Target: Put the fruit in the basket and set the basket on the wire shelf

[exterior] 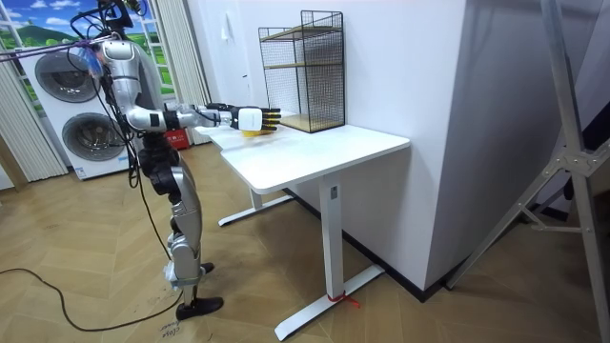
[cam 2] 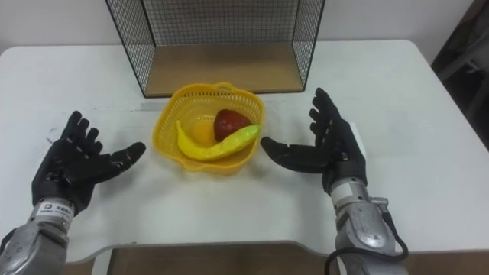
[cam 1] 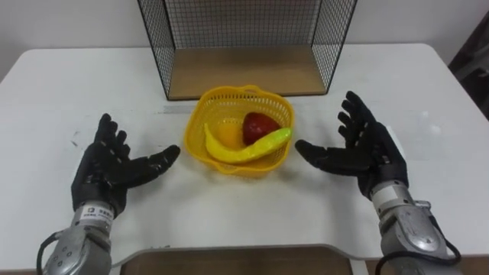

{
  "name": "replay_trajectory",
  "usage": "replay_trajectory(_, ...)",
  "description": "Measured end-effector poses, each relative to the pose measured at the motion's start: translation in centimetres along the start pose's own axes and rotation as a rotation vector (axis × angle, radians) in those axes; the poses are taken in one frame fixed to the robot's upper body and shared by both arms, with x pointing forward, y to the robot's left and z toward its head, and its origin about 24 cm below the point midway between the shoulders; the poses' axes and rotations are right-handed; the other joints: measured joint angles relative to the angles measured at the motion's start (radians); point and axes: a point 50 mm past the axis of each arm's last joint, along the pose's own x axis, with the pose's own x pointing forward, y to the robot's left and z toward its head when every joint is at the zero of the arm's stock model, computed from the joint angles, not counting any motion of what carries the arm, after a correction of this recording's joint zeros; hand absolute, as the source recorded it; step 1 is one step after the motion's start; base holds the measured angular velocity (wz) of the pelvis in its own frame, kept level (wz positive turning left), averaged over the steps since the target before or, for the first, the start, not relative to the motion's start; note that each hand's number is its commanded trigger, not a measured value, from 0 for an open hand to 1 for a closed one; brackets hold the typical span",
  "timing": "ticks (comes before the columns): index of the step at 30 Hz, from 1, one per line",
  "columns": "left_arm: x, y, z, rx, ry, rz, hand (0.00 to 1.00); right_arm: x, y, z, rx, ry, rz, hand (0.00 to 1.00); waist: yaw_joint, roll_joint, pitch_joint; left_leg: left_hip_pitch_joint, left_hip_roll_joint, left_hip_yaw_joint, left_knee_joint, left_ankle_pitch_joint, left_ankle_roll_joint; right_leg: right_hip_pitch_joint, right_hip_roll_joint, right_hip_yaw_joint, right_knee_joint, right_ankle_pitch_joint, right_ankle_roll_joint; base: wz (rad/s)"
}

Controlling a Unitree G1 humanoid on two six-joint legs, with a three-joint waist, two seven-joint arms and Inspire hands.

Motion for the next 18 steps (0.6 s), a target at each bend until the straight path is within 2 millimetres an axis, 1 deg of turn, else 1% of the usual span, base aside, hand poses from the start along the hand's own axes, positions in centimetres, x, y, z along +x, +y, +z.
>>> replay_trajectory(5, 0.1, -0.7, -0.3, 0.008, 0.007, -0.041, 0.0, 0.1, 0.4, -0.1, 0.006, 0.001, 0.011, 0.0, 0.001, 0.006, 0.0003, 0.0, 0.0, 0.001, 0.0, 0.0, 0.0, -0.001, 0.0, 0.0, 0.0, 0.0, 0.0, 0.0)
replay_trajectory(7, 0.2, -1.1, -0.2, 0.012, 0.006, -0.058, 0.0, 0.2, 0.5, 0.1, 0.008, -0.005, 0.013, 0.0, 0.001, 0.013, 0.0024, 0.0, 0.0, 0.004, 0.0, 0.0, 0.0, -0.001, 0.0, 0.0, 0.0, 0.0, 0.0, 0.0)
replay_trajectory(12, 0.7, -1.2, -0.2, 0.06, 0.006, -0.073, 0.0, 0.4, 0.7, 0.2, 0.033, -0.011, 0.02, 0.0, 0.003, 0.02, 0.0022, 0.002, 0.002, 0.014, 0.0, 0.0, 0.0, 0.001, 0.0, 0.003, 0.0, 0.0, 0.0, -0.01)
replay_trajectory(15, 0.7, -1.0, -0.7, 0.086, 0.028, -0.067, 0.0, 0.5, 0.7, -0.3, 0.055, 0.009, 0.02, 0.0, 0.002, 0.02, 0.0022, 0.002, 0.003, 0.025, 0.0, 0.0, 0.0, -0.001, 0.0, 0.008, 0.0, 0.0, 0.0, -0.04)
replay_trajectory(18, 0.7, -1.0, -0.8, 0.105, 0.034, -0.066, 0.0, 0.6, 0.7, -0.7, 0.054, 0.03, 0.018, 0.0, 0.002, 0.02, 0.0022, 0.003, 0.003, 0.027, 0.0, 0.0, 0.0, -0.002, 0.0, 0.014, 0.001, 0.0, 0.0, -0.01)
